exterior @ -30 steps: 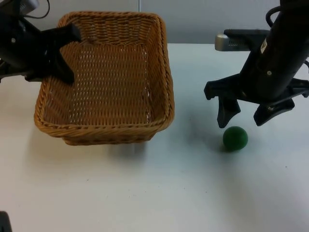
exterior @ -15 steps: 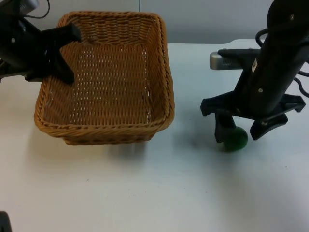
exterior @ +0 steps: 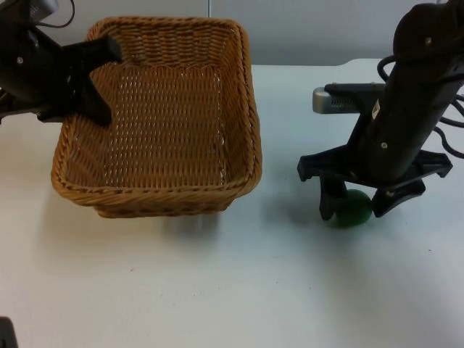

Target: Pick up the basket with the left hand and place the ball into the basket with the right hand.

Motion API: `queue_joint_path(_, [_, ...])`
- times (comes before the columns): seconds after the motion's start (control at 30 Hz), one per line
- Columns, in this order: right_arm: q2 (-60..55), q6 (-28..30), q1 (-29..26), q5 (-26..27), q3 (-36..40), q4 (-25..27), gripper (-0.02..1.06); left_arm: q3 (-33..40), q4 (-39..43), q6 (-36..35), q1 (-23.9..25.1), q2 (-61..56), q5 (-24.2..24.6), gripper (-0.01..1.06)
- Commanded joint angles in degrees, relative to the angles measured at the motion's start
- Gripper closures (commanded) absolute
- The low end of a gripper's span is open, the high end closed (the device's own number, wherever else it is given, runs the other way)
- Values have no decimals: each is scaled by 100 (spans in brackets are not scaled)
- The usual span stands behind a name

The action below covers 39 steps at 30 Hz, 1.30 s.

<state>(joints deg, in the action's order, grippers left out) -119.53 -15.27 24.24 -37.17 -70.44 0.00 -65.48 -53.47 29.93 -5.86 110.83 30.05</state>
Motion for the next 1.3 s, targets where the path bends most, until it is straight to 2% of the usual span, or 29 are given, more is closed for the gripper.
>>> queue_joint_path(0.0, [-13, -94, 28, 20, -38, 0, 40, -48, -123, -9, 4, -79, -2, 105])
queue_joint_path(0.17, [-13, -152, 28, -6, -38, 0, 43, -48, -123, -9, 4, -79, -2, 105])
queue_joint_path(0.23, [-13, -151, 28, 20, -38, 0, 55, -48, -123, -9, 4, -79, -2, 105])
queue_joint_path(0.27, [-13, -151, 28, 20, -38, 0, 55, -48, -123, -9, 4, -79, -2, 105])
queue_joint_path(0.4, [-13, -151, 28, 95, -38, 0, 84, -48, -123, -9, 4, -79, -2, 105])
queue_joint_path(0.43, [-13, -151, 28, 95, -38, 0, 84, -48, -123, -9, 4, -79, -2, 105])
queue_joint_path(0.5, [-13, -151, 28, 189, -38, 0, 91, -48, -123, -9, 4, -79, -2, 105])
queue_joint_path(0.6, [-13, -128, 4, 266, -145, -92, 91, -48, -123, -9, 4, -79, -2, 105])
queue_joint_path(0.73, [-13, -128, -156, -274, -982, -249, 91, -48, -123, -9, 4, -79, -20, 105])
queue_joint_path(0.77, [-13, -128, -156, -274, -982, -249, 91, -48, -123, -9, 4, -79, -20, 105])
queue_joint_path(0.87, [-13, -128, -224, -876, -1986, -549, 91, -48, -123, -9, 4, -79, -46, 105])
queue_joint_path(0.9, [-13, -128, -224, -876, -1986, -549, 91, -48, -123, -9, 4, -79, -46, 105])
queue_joint_path(0.97, [-13, -103, -224, -1308, -3034, -790, 91, -48, -123, -9, 4, -79, -46, 105])
queue_joint_path(1.03, [-13, 93, -224, -1550, -3775, -575, 91, -48, -123, -9, 4, -79, -46, 105])
queue_joint_path(1.07, [-13, 93, -224, -1550, -3775, -575, 91, -48, -123, -9, 4, -79, -46, 105])
queue_joint_path(1.2, [-13, 746, -137, -1958, -4631, 619, 91, -48, -123, -9, 4, -79, -46, 105])
queue_joint_path(1.23, [-13, 746, -137, -1958, -4631, 619, 91, -48, -123, -9, 4, -79, -46, 105])
queue_joint_path(1.27, [-13, 975, -107, -1999, -4668, 901, 91, -48, -123, -9, 4, -79, -46, 105])
